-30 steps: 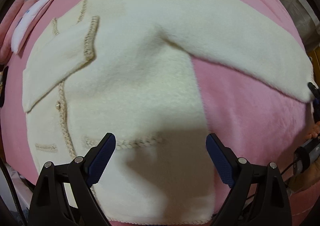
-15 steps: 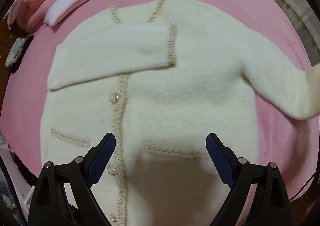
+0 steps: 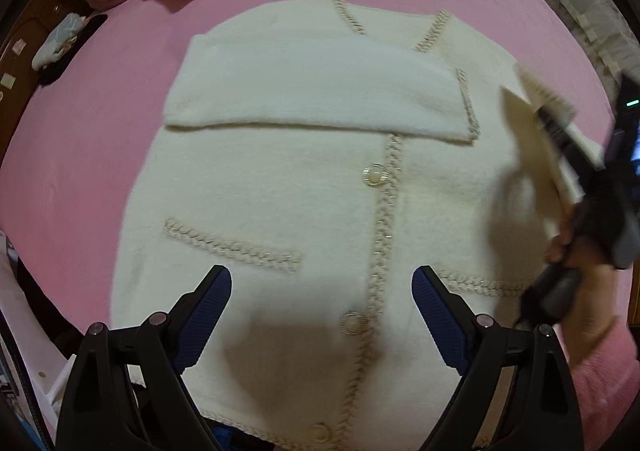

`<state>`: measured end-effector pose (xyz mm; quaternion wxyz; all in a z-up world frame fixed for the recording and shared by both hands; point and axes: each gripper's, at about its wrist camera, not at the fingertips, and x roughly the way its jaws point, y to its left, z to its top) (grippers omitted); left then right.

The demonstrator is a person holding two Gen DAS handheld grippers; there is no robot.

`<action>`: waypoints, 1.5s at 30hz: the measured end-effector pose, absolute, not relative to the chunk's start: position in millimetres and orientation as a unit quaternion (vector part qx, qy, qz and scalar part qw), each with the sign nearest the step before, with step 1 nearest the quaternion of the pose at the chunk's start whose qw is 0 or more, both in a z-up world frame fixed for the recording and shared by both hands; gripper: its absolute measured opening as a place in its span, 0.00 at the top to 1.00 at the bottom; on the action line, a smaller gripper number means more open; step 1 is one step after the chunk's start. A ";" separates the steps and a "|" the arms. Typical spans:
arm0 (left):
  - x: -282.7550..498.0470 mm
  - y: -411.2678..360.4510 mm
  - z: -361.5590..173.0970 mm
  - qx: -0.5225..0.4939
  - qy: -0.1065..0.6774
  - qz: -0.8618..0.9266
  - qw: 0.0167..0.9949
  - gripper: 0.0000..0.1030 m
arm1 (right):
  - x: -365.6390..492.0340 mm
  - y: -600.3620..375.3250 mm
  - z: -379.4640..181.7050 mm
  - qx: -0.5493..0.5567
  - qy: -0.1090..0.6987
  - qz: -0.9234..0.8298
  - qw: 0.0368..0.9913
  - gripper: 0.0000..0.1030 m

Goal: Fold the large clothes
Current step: 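Fold the held sleeve across the cardigan body, open the right tool, then grasp the braided front edge with the left tool and lift it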

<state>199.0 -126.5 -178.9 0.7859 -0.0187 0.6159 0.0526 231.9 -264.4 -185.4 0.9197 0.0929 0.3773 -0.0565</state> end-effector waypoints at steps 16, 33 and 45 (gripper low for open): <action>233.2 -128.2 -196.9 -0.127 0.617 -0.089 0.772 0.12 | 209.9 -248.0 -209.5 0.063 0.451 -0.006 0.890 0.41; 314.5 -277.6 -286.1 -0.239 0.612 -0.064 0.751 0.12 | 109.0 -361.4 -255.3 0.230 0.473 -0.125 0.841 0.35; 337.6 -340.2 -288.7 -0.228 0.581 -0.073 0.778 0.67 | 159.0 -402.4 -271.1 0.236 0.446 -0.092 0.859 0.33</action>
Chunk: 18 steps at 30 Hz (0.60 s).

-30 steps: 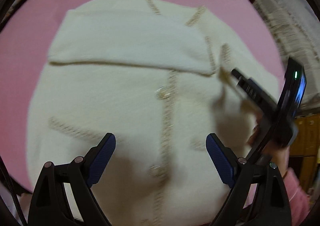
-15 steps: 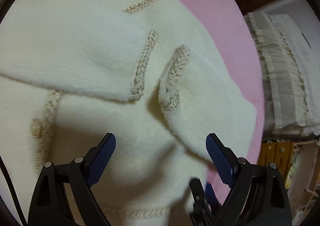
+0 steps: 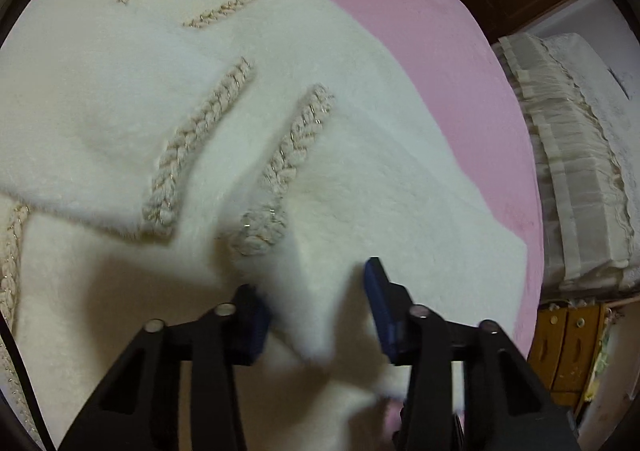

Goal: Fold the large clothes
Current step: 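Grasp the braided front edge with the left tool and lift it, then fold the held side panel inward over the body, open the left tool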

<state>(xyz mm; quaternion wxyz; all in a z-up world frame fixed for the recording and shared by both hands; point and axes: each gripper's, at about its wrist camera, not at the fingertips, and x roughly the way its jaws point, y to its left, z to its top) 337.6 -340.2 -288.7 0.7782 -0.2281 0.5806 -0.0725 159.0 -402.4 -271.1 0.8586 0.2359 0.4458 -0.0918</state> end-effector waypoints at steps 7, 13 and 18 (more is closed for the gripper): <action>368.6 -350.0 -233.5 -0.261 0.527 -0.096 0.803 0.94 | 181.7 -405.8 -271.2 0.231 0.438 -0.080 0.865 0.33; 392.3 -345.1 -142.7 -0.307 0.408 -0.124 0.851 0.94 | 193.8 -404.6 -266.2 0.223 0.437 -0.076 0.868 0.33; 382.8 -297.2 -78.1 -0.299 0.298 -0.076 0.904 0.94 | 198.7 -403.5 -263.1 0.208 0.445 -0.073 0.868 0.33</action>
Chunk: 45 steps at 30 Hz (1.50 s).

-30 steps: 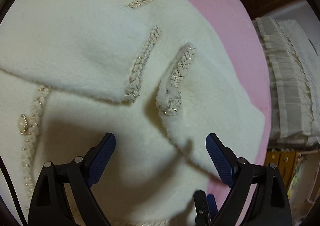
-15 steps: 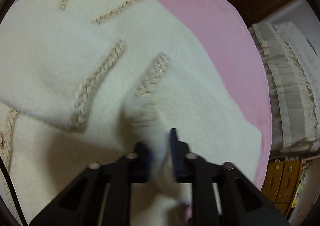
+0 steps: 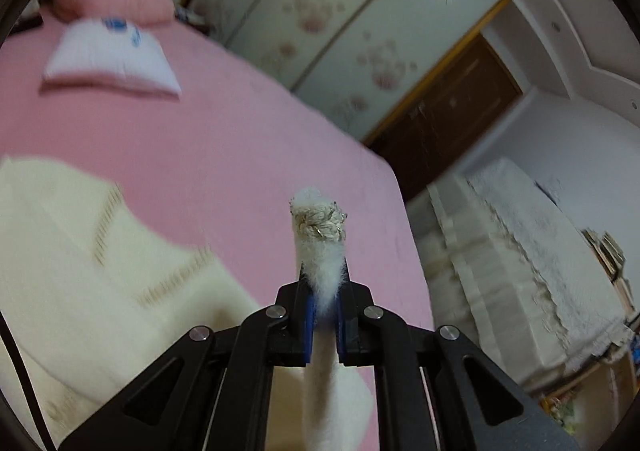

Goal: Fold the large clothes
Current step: 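Fold the held side panel inward over the body, open the left tool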

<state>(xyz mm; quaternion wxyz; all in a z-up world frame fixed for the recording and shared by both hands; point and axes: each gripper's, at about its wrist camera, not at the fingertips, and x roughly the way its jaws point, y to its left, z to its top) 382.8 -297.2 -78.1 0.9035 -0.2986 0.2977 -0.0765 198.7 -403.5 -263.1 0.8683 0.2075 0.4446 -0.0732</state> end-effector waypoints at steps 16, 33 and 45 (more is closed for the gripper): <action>329.0 -122.4 -243.9 -0.277 0.454 0.199 0.823 0.94 | 201.4 -370.8 -255.3 0.109 0.450 -0.027 0.886 0.33; 357.0 -120.1 -244.7 -0.209 0.451 0.181 0.849 0.94 | 214.2 -372.2 -249.5 0.018 0.444 0.099 0.891 0.74; 318.4 -114.9 -263.5 -0.238 0.493 0.149 0.824 0.93 | 188.3 -416.8 -267.1 0.264 0.464 0.012 0.846 0.86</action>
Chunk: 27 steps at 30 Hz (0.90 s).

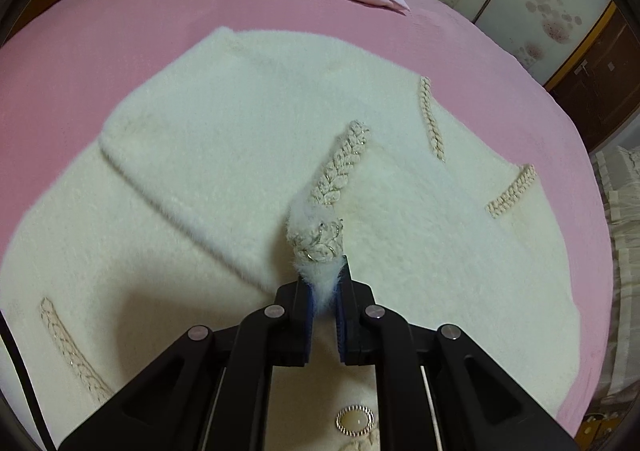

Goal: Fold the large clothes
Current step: 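Fold the held side panel inward over the body, open the left tool, then press the folded cardigan flat with both closed tools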

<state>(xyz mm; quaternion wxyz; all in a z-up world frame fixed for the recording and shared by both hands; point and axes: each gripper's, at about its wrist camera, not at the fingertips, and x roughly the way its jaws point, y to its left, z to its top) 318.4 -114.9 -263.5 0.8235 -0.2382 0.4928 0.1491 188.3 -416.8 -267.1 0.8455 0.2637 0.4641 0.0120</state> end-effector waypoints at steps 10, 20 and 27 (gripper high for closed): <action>296.8 -100.6 -223.9 -0.200 0.492 0.157 0.833 0.59 | 183.2 -433.8 -211.1 0.239 0.445 -0.076 0.859 0.88; 301.9 -149.5 -182.4 -0.179 0.513 0.023 0.839 0.66 | 224.6 -363.6 -187.0 0.356 0.431 0.151 0.815 0.88; 337.8 -205.7 -253.0 -0.117 0.624 -0.023 0.772 0.89 | 263.6 -263.0 -272.6 0.347 0.594 0.199 0.698 0.89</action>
